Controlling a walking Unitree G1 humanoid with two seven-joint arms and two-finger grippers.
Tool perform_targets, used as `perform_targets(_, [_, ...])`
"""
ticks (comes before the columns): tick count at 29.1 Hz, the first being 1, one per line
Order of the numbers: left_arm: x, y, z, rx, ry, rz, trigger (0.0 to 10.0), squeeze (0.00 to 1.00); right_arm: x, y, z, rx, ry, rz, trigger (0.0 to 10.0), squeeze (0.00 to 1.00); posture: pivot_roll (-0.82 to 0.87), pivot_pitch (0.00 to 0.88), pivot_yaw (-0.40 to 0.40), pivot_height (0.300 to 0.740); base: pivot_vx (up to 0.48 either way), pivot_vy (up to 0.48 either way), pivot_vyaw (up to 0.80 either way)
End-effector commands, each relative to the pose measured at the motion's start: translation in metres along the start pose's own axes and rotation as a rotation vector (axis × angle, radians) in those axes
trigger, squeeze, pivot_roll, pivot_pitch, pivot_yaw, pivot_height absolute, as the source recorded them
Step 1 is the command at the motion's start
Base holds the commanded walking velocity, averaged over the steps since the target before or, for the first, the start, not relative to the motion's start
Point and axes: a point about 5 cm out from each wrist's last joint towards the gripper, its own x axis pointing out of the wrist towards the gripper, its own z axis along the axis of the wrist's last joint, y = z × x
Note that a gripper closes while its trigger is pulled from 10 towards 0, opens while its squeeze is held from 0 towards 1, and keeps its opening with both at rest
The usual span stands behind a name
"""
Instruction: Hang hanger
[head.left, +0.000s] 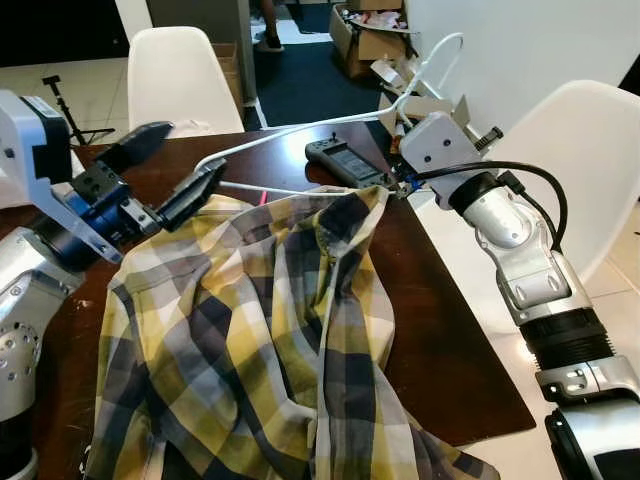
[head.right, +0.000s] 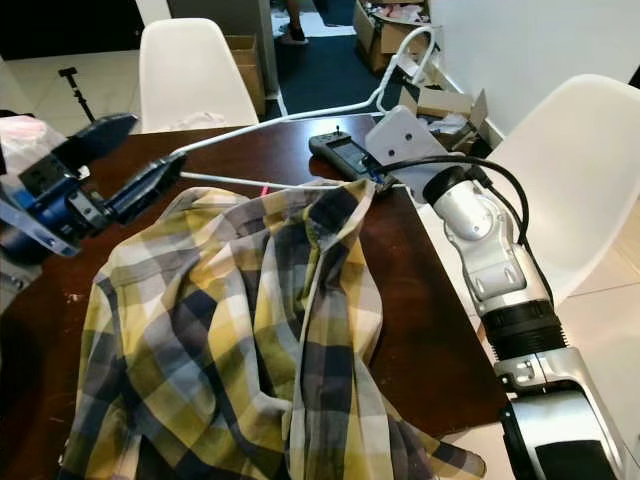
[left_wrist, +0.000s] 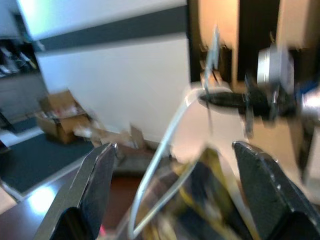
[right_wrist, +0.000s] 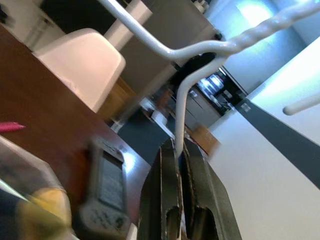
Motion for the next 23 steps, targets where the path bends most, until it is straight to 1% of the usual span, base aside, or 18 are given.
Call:
perform_targets(1, [-0.004, -0.002, -0.003, 0.012, 0.062, -0.035, 10.0, 0.0, -0.004, 0.005, 0.013, 0.023, -0.08, 0.081, 0.0, 0.0, 0.03, 0.156, 0.0, 0.74, 0.0, 0.0, 0.0])
perform_targets(2, [-0.006, 0.0, -0.005, 0.016, 0.088, -0.035, 10.0, 0.0, -0.005, 0.008, 0.021, 0.036, -0.118, 0.131, 0.0, 0.0, 0.02, 0.157, 0.004, 0.74, 0.0, 0.0, 0.0])
perform_targets(4, [-0.006, 0.0, -0.005, 0.016, 0.088, -0.035, 10.0, 0.0, -0.005, 0.008, 0.021, 0.036, -0.118, 0.131, 0.0, 0.0, 0.02, 0.157, 0.004, 0.74, 0.0, 0.0, 0.0])
perform_targets(6, [-0.007, 0.001, -0.006, 0.0, 0.117, -0.048, 10.0, 0.0, -0.008, 0.016, 0.031, 0.056, -0.169, 0.212, 0.0, 0.0, 0.02, 0.158, 0.006, 0.74, 0.0, 0.0, 0.0])
perform_targets(8, [-0.007, 0.001, -0.006, 0.0, 0.117, -0.048, 10.0, 0.0, -0.008, 0.016, 0.031, 0.056, -0.169, 0.212, 0.0, 0.0, 0.02, 0.158, 0.006, 0.74, 0.0, 0.0, 0.0])
perform_targets(9, [-0.007, 0.0, -0.006, -0.022, 0.125, -0.061, 10.0, 0.0, -0.011, 0.025, 0.036, 0.06, -0.189, 0.289, 0.0, 0.0, 0.02, 0.159, 0.01, 0.74, 0.0, 0.0, 0.0])
perform_targets(11, [-0.007, 0.0, -0.006, -0.022, 0.125, -0.061, 10.0, 0.0, -0.011, 0.025, 0.036, 0.06, -0.189, 0.289, 0.0, 0.0, 0.02, 0.159, 0.01, 0.74, 0.0, 0.0, 0.0])
perform_targets(13, [-0.007, 0.0, -0.007, -0.036, 0.131, -0.067, 10.0, 0.0, -0.015, 0.034, 0.036, 0.059, -0.188, 0.348, 0.0, 0.0, 0.02, 0.159, 0.01, 0.74, 0.0, 0.0, 0.0])
perform_targets(14, [-0.007, 0.0, -0.007, -0.036, 0.131, -0.067, 10.0, 0.0, -0.015, 0.034, 0.036, 0.059, -0.188, 0.348, 0.0, 0.0, 0.02, 0.159, 0.01, 0.74, 0.0, 0.0, 0.0])
perform_targets(15, [-0.007, -0.002, -0.009, -0.049, 0.144, -0.075, 10.0, 0.0, -0.016, 0.037, 0.035, 0.054, -0.183, 0.367, 0.0, 0.0, 0.02, 0.159, 0.01, 0.74, 0.0, 0.0, 0.0])
perform_targets(17, [-0.007, -0.002, -0.009, -0.049, 0.144, -0.075, 10.0, 0.0, -0.016, 0.037, 0.035, 0.054, -0.183, 0.367, 0.0, 0.0, 0.02, 0.159, 0.01, 0.74, 0.0, 0.0, 0.0])
perform_targets(18, [-0.008, -0.006, -0.011, -0.073, 0.15, -0.094, 10.0, 0.0, -0.017, 0.04, 0.033, 0.04, -0.172, 0.377, 0.0, 0.0, 0.02, 0.164, 0.014, 0.74, 0.0, 0.0, 0.0])
perform_targets(19, [-0.008, -0.006, -0.011, -0.073, 0.15, -0.094, 10.0, 0.0, -0.017, 0.04, 0.033, 0.04, -0.172, 0.377, 0.0, 0.0, 0.02, 0.164, 0.014, 0.74, 0.0, 0.0, 0.0])
perform_targets(21, [-0.009, -0.014, -0.013, -0.111, 0.159, -0.144, 10.0, 0.0, -0.018, 0.043, 0.028, 0.015, -0.148, 0.393, 0.0, 0.0, 0.03, 0.167, 0.013, 0.74, 0.0, 0.0, 0.0])
perform_targets(23, [-0.009, -0.016, -0.013, -0.124, 0.161, -0.161, 10.0, 0.0, -0.019, 0.044, 0.025, -0.002, -0.131, 0.402, 0.0, 0.0, 0.03, 0.168, 0.014, 0.74, 0.0, 0.0, 0.0])
